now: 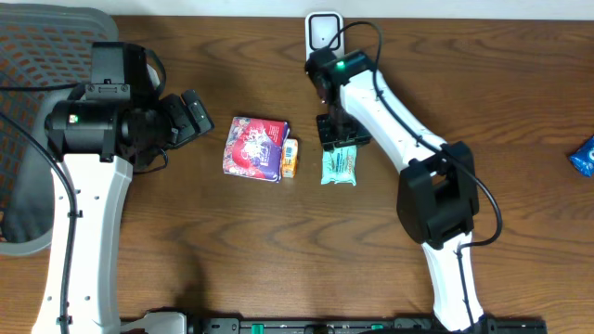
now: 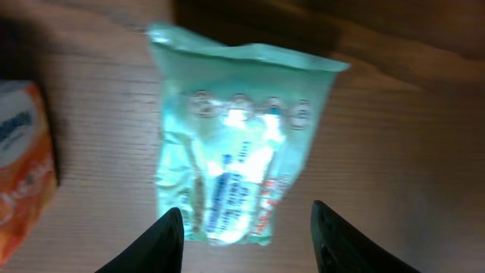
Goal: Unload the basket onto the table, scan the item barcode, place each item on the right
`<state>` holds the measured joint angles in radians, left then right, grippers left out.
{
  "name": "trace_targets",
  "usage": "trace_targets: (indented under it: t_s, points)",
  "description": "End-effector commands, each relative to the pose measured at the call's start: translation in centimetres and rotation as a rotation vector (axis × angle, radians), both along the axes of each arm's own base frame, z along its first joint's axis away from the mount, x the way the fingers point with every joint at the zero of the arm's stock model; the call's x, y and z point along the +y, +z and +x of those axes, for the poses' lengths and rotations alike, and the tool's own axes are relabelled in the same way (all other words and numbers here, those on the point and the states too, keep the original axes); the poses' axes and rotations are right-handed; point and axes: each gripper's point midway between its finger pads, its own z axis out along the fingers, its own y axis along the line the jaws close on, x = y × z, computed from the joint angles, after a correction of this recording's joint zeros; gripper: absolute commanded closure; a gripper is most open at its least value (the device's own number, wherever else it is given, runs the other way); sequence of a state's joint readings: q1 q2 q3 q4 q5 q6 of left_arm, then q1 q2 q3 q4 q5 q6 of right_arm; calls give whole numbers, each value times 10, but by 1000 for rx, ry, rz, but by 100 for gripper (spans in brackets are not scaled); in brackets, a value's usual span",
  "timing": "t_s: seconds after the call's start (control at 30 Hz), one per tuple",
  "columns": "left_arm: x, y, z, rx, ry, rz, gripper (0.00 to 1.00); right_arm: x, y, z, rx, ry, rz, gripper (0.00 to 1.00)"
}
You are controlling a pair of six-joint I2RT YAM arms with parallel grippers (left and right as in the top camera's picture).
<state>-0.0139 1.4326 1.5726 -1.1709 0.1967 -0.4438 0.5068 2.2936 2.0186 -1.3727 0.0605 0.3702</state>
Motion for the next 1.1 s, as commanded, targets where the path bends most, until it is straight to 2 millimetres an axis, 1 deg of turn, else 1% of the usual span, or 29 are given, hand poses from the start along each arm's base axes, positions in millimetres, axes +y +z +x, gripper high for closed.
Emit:
trace_targets:
  t_s: [0.0,0.13,0.2,0.27,0.4,0.5,0.53,0.57,0.6,0.67,0.73,0.8,0.9,0.97,1.0,1.07]
  points:
    - [2,3,0,-8,-2,9,2,10,-11,-9,1,39,-27,50]
    - [2,3,0,-8,-2,9,2,8,-27,-8,-52,-7,-89,50]
    - [2,3,0,-8,-2,9,2,3,-36,-5,-91,-9,-130,49]
    - [2,3,0,-8,-2,9,2,-6,-43,-1,-135,-27,-190,46]
    - [2,3,0,-8,-2,9,2,-14,-53,-2,-158,-32,-234,48]
    - [2,3,0,-8,-2,9,2,-17,-58,-5,-149,-31,-239,66]
    - [2,3,0,-8,-2,9,2,-16,-59,-7,-141,-31,-234,80]
    - [2,3,0,-8,-2,9,2,-14,-60,-8,-133,-32,-222,85]
    - [2,3,0,-8,-2,9,2,-13,-60,-9,-128,-35,-211,87]
    - [2,3,0,-8,-2,9,2,-10,-56,-9,-112,-33,-192,91]
    - [2,3,0,-8,-2,9,2,-6,-42,-6,-72,-33,-134,92]
    - [2,3,0,-8,-2,9,2,0,-29,-3,-41,-20,-65,95]
    - [2,3,0,-8,-2,9,2,16,-4,3,32,42,148,99]
    - [2,3,0,-8,-2,9,2,26,8,5,70,68,290,99]
    - [2,3,0,-8,-2,9,2,31,14,5,95,89,398,99]
    - [2,3,0,-8,-2,9,2,37,23,5,128,109,543,99]
